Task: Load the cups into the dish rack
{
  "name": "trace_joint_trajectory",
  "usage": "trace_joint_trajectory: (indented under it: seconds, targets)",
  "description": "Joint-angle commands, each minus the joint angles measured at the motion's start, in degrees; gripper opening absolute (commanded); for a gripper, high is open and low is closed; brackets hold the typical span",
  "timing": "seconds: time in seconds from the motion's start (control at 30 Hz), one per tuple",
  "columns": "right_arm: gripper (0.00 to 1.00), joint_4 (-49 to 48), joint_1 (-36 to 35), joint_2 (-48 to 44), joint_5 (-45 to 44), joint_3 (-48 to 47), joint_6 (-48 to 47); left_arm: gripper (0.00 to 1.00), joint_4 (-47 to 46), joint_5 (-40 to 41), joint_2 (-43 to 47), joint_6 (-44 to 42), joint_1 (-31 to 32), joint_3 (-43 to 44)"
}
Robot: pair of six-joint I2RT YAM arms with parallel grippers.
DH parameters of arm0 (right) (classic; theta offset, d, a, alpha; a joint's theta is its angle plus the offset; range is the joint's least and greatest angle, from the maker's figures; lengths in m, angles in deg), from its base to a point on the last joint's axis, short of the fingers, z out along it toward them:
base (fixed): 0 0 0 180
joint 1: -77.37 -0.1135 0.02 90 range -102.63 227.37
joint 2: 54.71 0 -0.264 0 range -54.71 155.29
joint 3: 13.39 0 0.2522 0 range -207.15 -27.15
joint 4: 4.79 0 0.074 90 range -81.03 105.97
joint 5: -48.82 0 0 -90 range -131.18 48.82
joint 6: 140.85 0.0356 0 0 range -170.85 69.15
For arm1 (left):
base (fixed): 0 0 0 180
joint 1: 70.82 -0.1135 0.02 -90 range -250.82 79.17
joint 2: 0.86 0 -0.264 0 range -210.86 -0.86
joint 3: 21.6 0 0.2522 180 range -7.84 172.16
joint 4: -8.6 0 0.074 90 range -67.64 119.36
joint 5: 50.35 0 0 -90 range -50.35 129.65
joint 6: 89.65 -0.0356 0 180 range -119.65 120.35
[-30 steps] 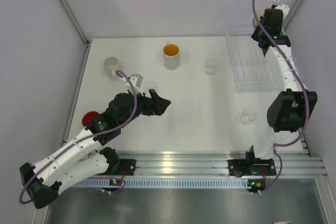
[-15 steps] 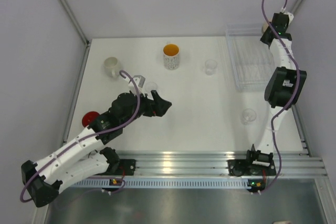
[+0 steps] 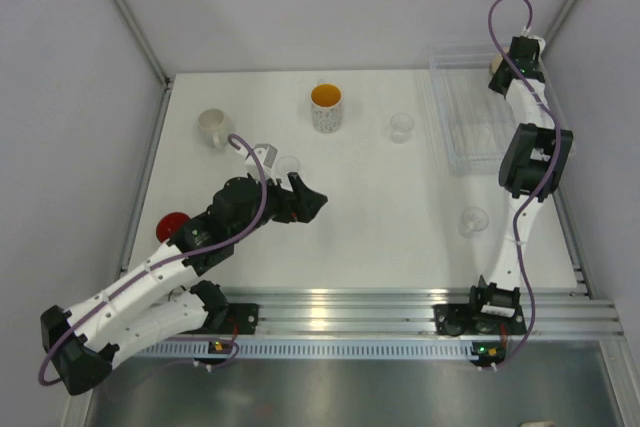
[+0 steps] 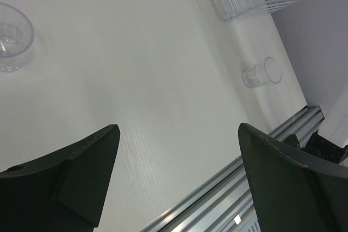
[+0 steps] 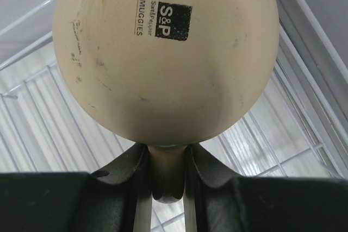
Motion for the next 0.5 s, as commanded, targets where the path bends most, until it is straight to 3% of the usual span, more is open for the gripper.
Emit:
trace_joint_trajectory:
  seconds: [0.0,0.4,0.47]
  targets:
    - [0.0,-8.99,0.64,0.14,-0.58,-6.11,-2.52,0.95,-1.29,-1.19,-0.14,-0.05,0.21,0.53]
    - [0.04,-10.83,2.13,3.04,-1.72,-5.85,0.29,0.95,-1.11,-1.63,-1.11,0.91,0.21,0.7]
    - [0.11,-11.27,2.75,3.22,-1.29,-5.67,0.99,0.95,-1.11,-1.2,-1.11,1.0,0.21,0.35]
